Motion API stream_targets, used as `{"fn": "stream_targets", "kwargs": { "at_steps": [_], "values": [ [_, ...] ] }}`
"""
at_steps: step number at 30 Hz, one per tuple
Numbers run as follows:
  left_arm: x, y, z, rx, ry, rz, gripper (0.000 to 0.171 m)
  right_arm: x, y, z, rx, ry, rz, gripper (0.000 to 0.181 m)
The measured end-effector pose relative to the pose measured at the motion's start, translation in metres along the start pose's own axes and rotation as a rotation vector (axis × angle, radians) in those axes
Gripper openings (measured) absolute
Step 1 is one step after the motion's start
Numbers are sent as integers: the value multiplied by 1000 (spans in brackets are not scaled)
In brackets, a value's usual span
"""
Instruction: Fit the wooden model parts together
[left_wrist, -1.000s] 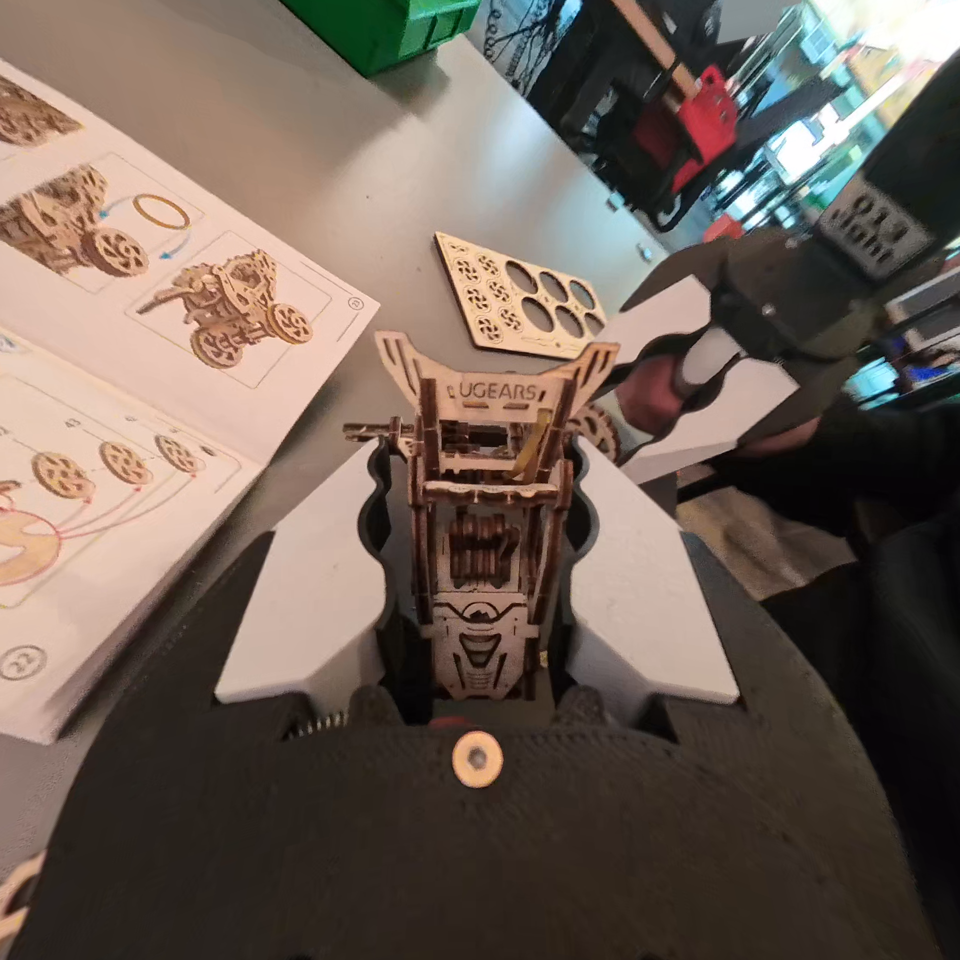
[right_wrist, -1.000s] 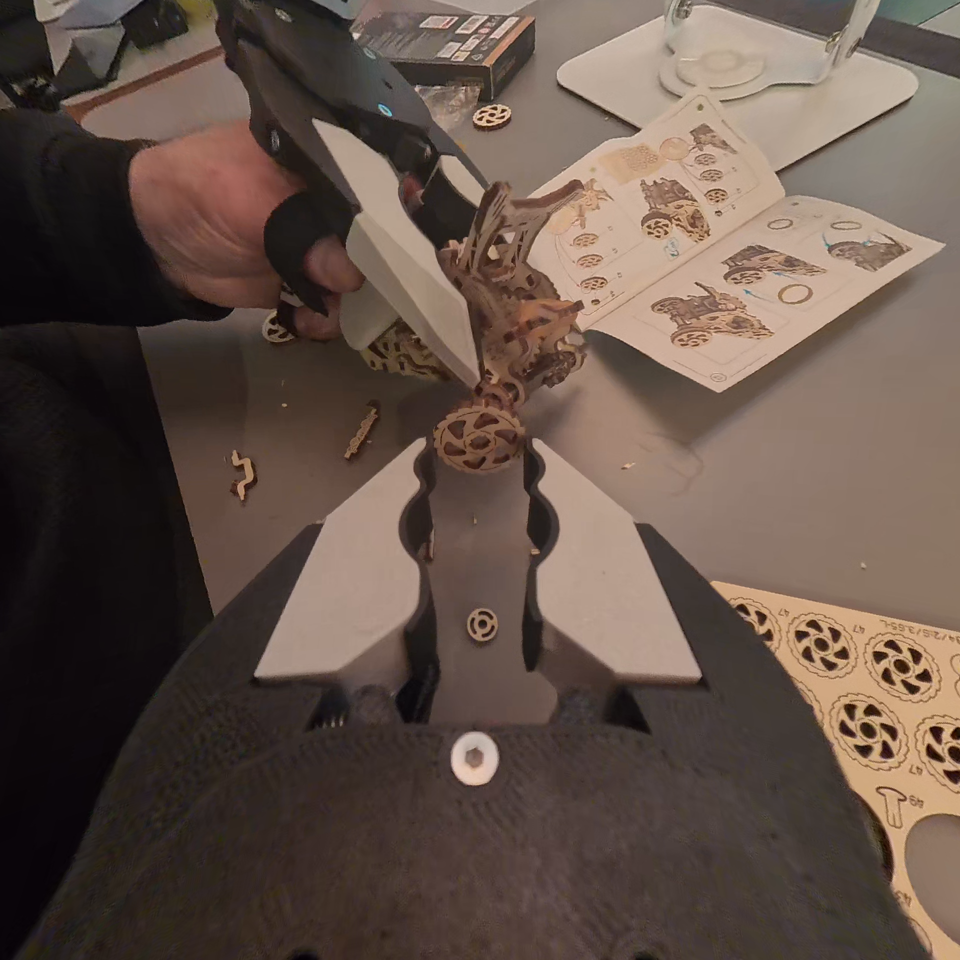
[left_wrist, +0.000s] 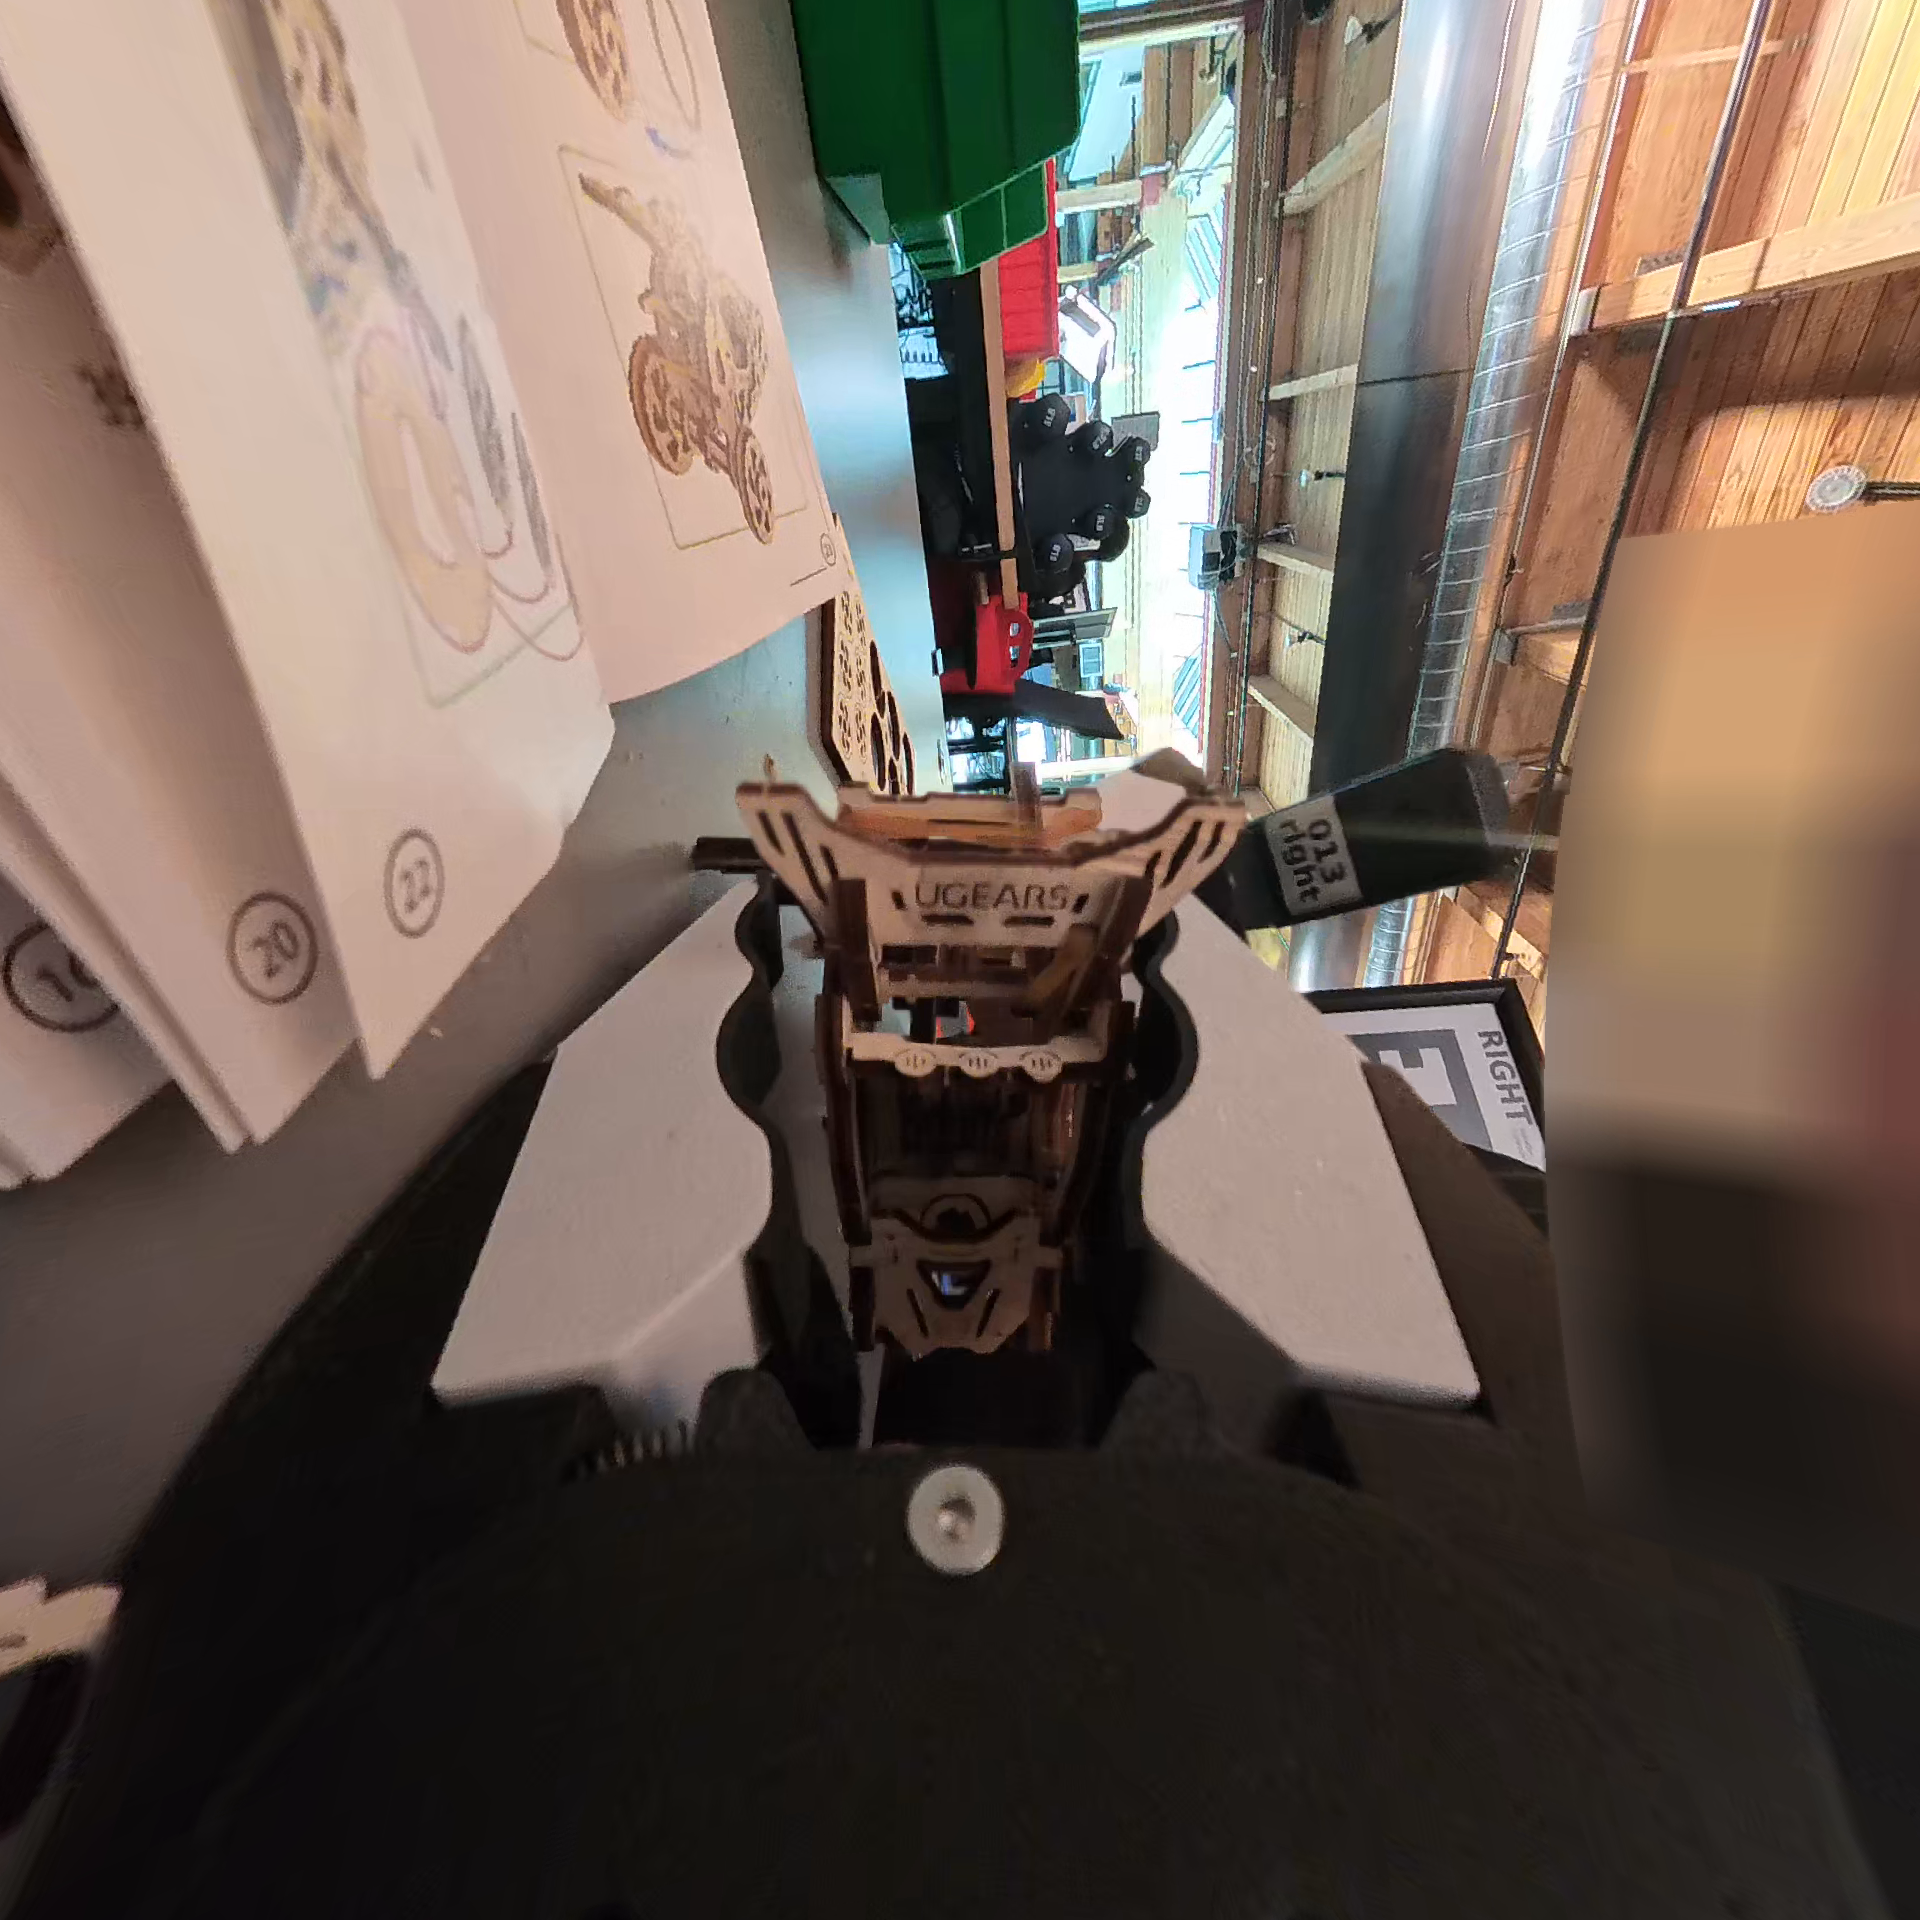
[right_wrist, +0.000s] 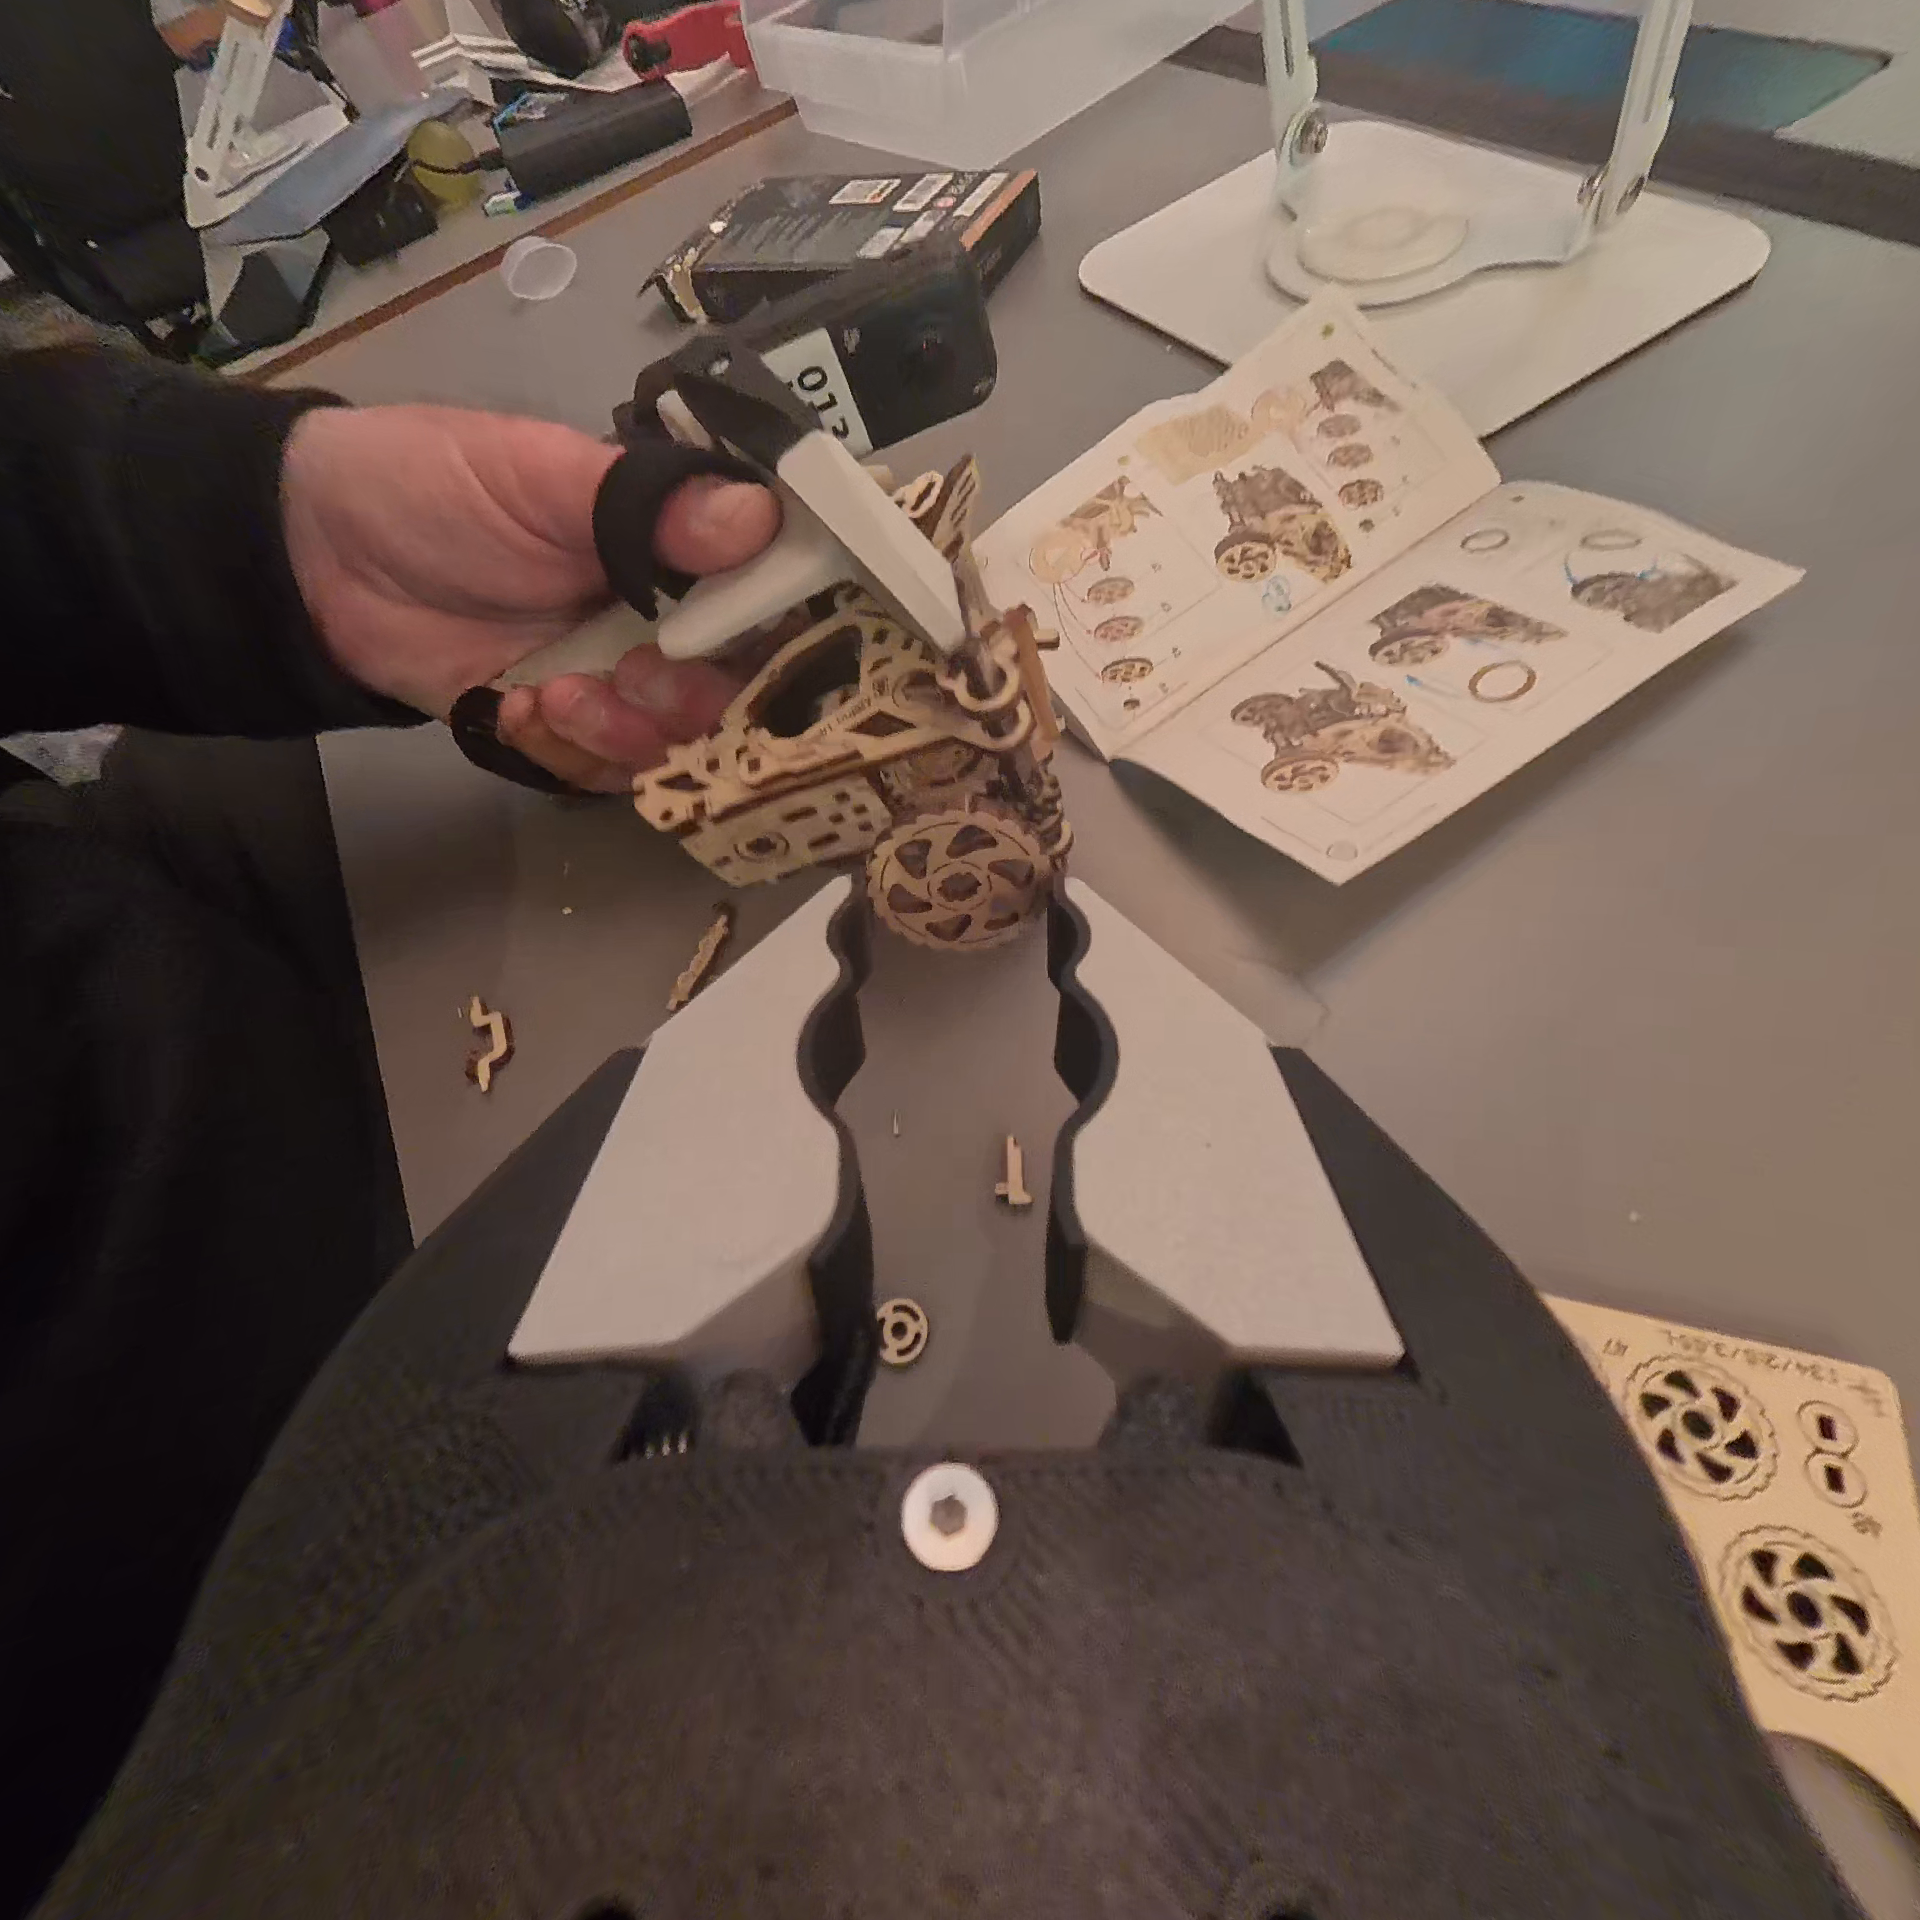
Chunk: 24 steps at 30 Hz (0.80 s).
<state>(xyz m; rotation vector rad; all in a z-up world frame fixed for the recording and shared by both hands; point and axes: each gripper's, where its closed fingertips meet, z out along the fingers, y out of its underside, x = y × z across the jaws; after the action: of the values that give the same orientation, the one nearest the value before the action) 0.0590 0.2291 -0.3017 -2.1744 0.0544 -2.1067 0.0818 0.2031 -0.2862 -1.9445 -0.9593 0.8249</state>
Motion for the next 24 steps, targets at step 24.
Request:
{"fn": "stream_targets", "kwargs": {
  "at_steps": [24],
  "values": [
    [-4, 2, 12, 103, -133, 202, 65, 11, -10, 6, -452, 159, -174, 31]
  ]
}}
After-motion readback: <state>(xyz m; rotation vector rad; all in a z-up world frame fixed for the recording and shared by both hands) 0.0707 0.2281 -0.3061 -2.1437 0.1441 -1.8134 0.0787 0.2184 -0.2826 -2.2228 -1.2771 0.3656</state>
